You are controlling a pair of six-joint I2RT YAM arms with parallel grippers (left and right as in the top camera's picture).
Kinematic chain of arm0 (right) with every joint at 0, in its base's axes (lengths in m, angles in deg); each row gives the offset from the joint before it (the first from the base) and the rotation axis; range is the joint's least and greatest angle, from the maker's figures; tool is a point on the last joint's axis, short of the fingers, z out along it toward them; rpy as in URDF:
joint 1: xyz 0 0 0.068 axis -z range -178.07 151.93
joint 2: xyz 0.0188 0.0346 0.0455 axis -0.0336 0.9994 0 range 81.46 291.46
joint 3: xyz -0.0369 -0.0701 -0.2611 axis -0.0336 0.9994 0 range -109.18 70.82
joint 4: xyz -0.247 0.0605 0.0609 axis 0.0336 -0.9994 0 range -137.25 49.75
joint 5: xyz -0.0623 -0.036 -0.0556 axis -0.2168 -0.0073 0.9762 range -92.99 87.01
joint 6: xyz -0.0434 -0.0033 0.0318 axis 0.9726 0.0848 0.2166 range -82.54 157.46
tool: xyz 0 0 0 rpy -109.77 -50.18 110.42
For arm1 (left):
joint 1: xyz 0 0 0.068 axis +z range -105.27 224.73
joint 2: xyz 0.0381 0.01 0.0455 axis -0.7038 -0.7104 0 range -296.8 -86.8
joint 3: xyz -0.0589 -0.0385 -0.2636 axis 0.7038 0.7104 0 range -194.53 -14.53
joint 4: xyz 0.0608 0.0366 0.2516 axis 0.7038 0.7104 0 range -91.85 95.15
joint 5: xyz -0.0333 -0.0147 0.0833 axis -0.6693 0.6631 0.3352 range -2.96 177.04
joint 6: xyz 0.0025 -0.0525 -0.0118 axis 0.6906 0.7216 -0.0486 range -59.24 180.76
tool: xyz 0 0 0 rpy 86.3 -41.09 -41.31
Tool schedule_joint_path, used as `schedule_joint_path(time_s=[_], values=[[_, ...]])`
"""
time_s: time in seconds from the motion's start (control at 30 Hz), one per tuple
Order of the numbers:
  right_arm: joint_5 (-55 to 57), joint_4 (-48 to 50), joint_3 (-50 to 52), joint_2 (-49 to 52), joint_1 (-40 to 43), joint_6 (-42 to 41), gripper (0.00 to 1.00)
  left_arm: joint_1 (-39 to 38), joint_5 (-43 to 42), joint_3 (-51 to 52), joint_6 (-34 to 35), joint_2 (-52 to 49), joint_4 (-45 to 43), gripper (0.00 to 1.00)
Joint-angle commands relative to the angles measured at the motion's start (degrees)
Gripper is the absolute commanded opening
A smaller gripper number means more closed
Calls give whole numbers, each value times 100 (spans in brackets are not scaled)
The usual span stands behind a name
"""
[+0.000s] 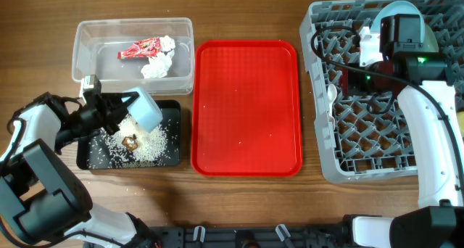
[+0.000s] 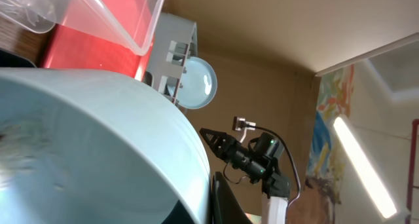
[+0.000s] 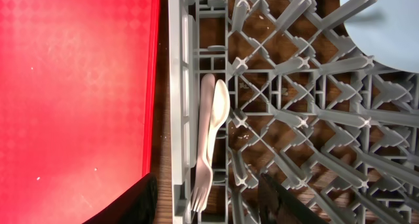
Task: Sort waste into correct bins and load items into the dishwasher rack
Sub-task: 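Tip the bowl over the black tray to dump the rice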
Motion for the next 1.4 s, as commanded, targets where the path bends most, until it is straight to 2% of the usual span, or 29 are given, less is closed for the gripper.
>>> schedule_joint_path(time_s=[0.0,0.07,0.13,0.2,0.27,0.63,0.7,0.77,0.8,0.83,0.87,0.93,1.2,1.37], values=[[74,-7,-109,-15,-20,-42,50,22,-339,11,-114,-37,46,4],[74,-7,-109,-15,-20,-42,51,46,-214,11,-103,-37,-317,4],[72,-4,-109,-15,-20,-42,50,81,-201,11,483,-50,-367,4],[74,-22,-109,-15,-20,-44,50,85,-522,9,343,-35,-262,4],[74,-22,-109,-15,-20,-44,50,101,-409,11,310,-44,-623,4],[74,-24,-109,-15,-20,-39,50,107,-396,11,433,-24,-625,4],[72,-22,-109,-15,-20,-42,50,166,-125,11,448,-24,-957,4],[72,-31,-109,-15,-20,-42,50,195,334,11,1008,-24,-909,4],[74,-46,-109,-15,-20,-42,50,192,236,11,1075,-24,-715,4],[74,-50,-109,-15,-20,-39,50,168,-120,11,820,-24,-540,4],[74,-44,-109,-15,-20,-39,50,133,-549,11,269,-20,-385,4],[72,-24,-109,-15,-20,-44,50,116,-457,-4,-210,-4,-330,4],[72,-15,-109,-15,-20,-42,50,-243,-33,-7,-302,269,-98,4],[72,-13,-109,-15,-20,-46,50,-1097,774,-240,-125,800,-129,4]])
